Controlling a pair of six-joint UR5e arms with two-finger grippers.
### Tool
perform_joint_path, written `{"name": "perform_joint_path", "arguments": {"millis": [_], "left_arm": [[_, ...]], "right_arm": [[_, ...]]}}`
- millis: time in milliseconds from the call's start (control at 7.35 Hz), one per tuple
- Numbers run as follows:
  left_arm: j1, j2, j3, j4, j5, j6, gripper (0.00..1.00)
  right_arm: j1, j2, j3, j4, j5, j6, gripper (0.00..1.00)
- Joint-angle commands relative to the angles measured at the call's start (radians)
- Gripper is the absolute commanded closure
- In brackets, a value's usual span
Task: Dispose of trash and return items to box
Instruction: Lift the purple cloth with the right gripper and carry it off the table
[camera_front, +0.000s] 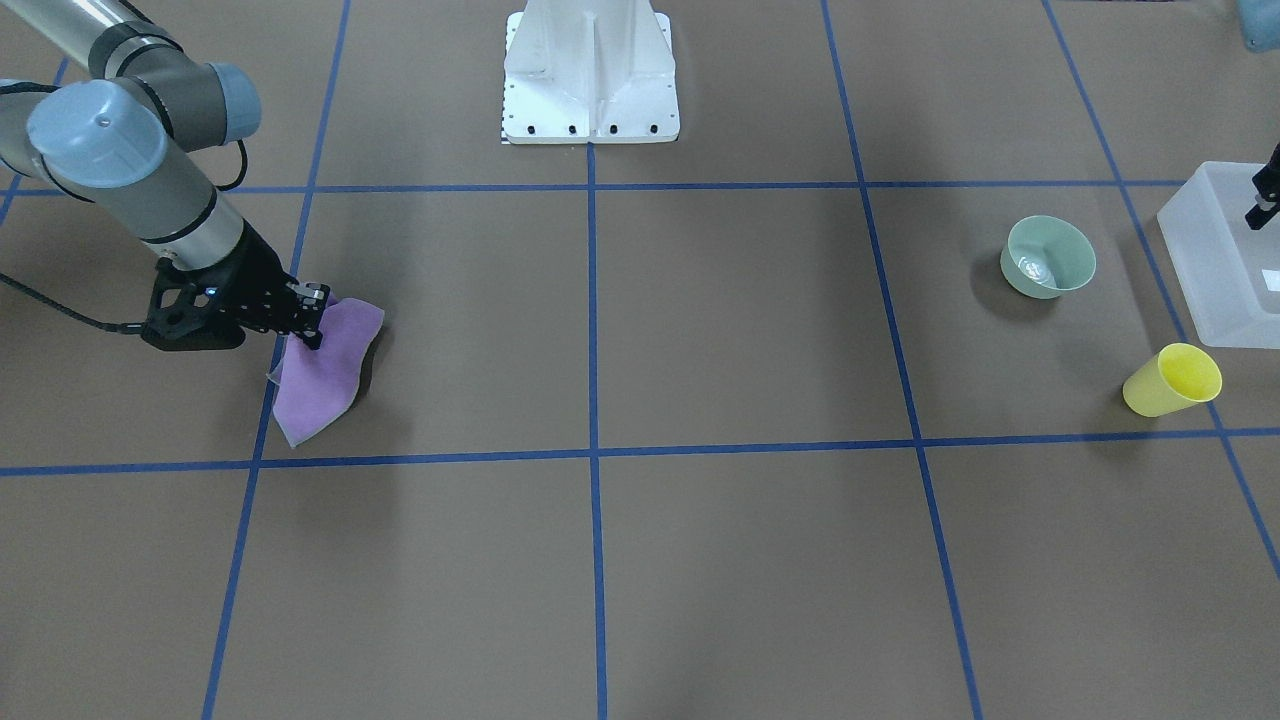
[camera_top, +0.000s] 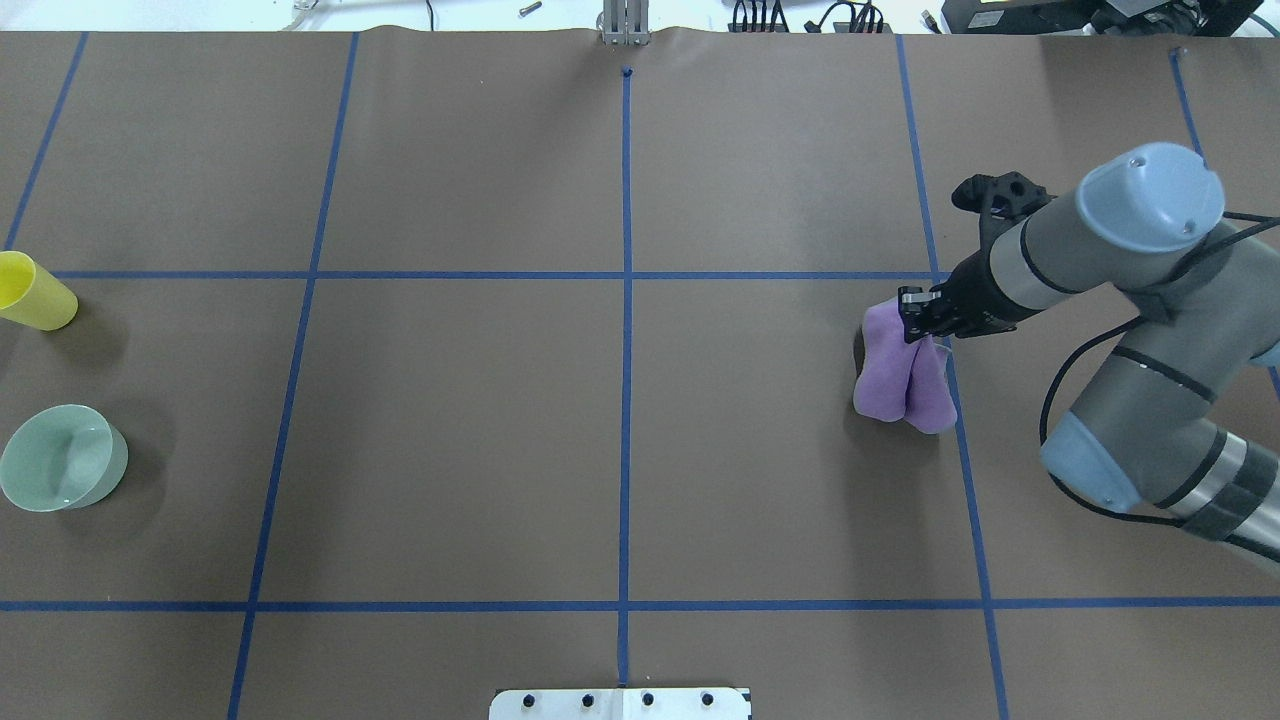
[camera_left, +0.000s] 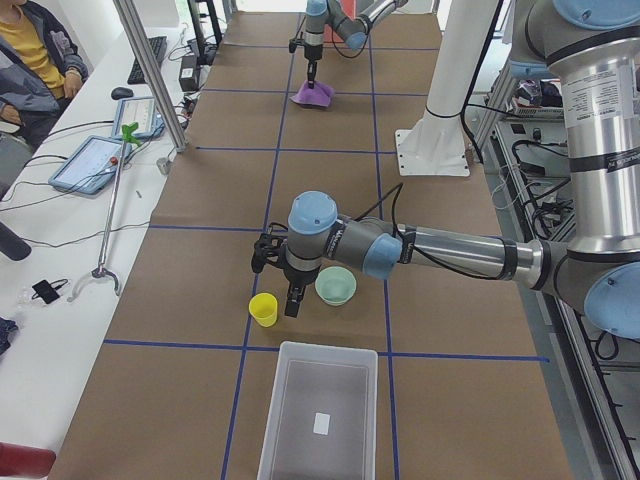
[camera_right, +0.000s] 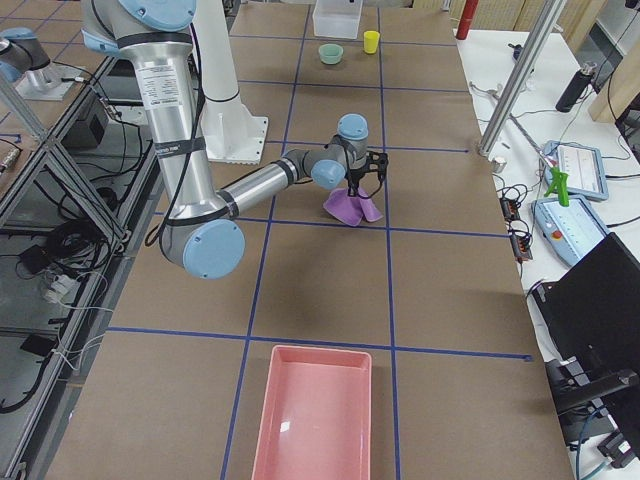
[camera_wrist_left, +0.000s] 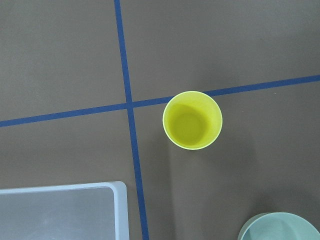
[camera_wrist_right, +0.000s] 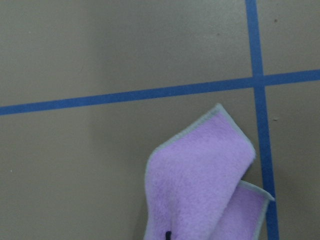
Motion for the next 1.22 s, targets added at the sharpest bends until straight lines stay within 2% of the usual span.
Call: {"name": "perform_joint_path", "arguments": {"millis": [0,272,544,680,816,952,1088], "left_arm": [[0.042,-0.011,0.023,-0.012,0.002,-0.160,0.02],[0.209,0.003,0.026,-0.126,0.111,-0.397,0.02],[0.243,0.009,0.096,-0.226,0.111,-0.422,0.02],[0.272,0.009,0.154,-0.312,0.111,-0.439,0.02],[0.298,0.009,0.176,-0.341,0.110,-0.448,0.03],[0.334,0.009,0.176,-0.343,0.103,-0.451,0.03],[0.376,0.009,0.178,-0.358,0.106,-0.462,0.03]], "right_arm": [[0.199,-0.062,0.129,-0.117,0.166,-0.079,1.00],[0.377,-0.241,0.270,-0.278,0.199,-0.418,1.00],[0.572,-0.288,0.280,-0.472,0.235,-0.794,1.00],[0.667,-0.295,0.274,-0.596,0.235,-1.007,1.00],[0.750,-0.300,0.263,-0.695,0.228,-1.195,1.00],[0.811,-0.302,0.255,-0.755,0.216,-1.307,1.00],[0.833,-0.300,0.246,-0.762,0.214,-1.342,1.00]]}}
